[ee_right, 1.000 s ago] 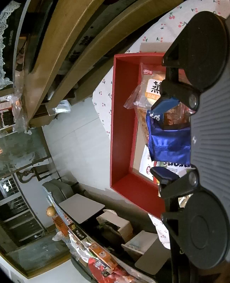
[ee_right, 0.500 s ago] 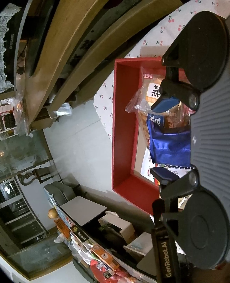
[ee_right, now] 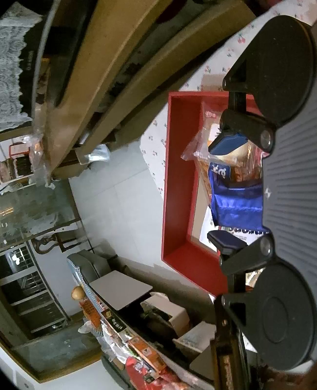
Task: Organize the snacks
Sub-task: 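Move both grippers back over the loose snacks on the tablecloth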
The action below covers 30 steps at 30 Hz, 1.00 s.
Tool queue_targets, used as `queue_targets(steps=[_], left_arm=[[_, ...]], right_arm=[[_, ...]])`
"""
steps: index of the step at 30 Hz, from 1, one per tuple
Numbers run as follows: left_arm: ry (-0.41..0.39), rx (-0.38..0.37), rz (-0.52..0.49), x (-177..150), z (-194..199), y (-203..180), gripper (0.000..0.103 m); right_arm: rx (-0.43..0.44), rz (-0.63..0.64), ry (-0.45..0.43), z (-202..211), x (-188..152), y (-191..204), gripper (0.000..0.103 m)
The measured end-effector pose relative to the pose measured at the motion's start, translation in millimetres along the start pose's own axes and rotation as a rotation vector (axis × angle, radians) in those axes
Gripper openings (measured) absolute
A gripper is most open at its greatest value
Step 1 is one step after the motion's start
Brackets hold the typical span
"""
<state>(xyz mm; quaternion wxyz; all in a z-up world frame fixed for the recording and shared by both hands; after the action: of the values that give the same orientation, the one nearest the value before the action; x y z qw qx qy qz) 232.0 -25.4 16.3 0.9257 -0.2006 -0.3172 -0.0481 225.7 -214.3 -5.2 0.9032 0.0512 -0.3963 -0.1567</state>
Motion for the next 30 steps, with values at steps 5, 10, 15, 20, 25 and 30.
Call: queue_targets(steps=[5, 10, 15, 20, 25, 30], left_arm=[[0.008, 0.029, 0.022, -11, 17, 21, 0.082], [0.045, 0.05, 0.039, -33, 34, 42, 0.083], [0.086, 0.046, 0.064, -58, 47, 56, 0.083], [0.133, 0.056, 0.046, -81, 53, 60, 0.084], [0.186, 0.061, 0.003, -96, 47, 68, 0.084], [0.3, 0.019, -0.084, -112, 26, 67, 0.083]], right_arm=[[0.021, 0.012, -0.011, 12, -2, 6, 0.077], [0.056, 0.057, -0.019, 29, -11, 20, 0.077], [0.097, 0.127, -0.006, 43, -29, 41, 0.077], [0.13, 0.17, 0.048, 53, -55, 53, 0.077], [0.141, 0.211, 0.122, 67, -91, 58, 0.077], [0.138, 0.209, 0.206, 73, -126, 55, 0.078]])
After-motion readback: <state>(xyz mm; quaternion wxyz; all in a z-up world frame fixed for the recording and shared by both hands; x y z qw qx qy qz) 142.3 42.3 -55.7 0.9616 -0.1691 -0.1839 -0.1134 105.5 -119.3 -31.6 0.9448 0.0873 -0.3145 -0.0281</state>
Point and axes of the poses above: each gripper's, at about its wrist camera, not at the fingertips, and z roughly against the way its jaws point, y to its left, x to its top, the point moved 6 cm from there along -z, roughly the way its jaws point, and after that the axes turned 8 degrees about -x, right-handed, at the moved point
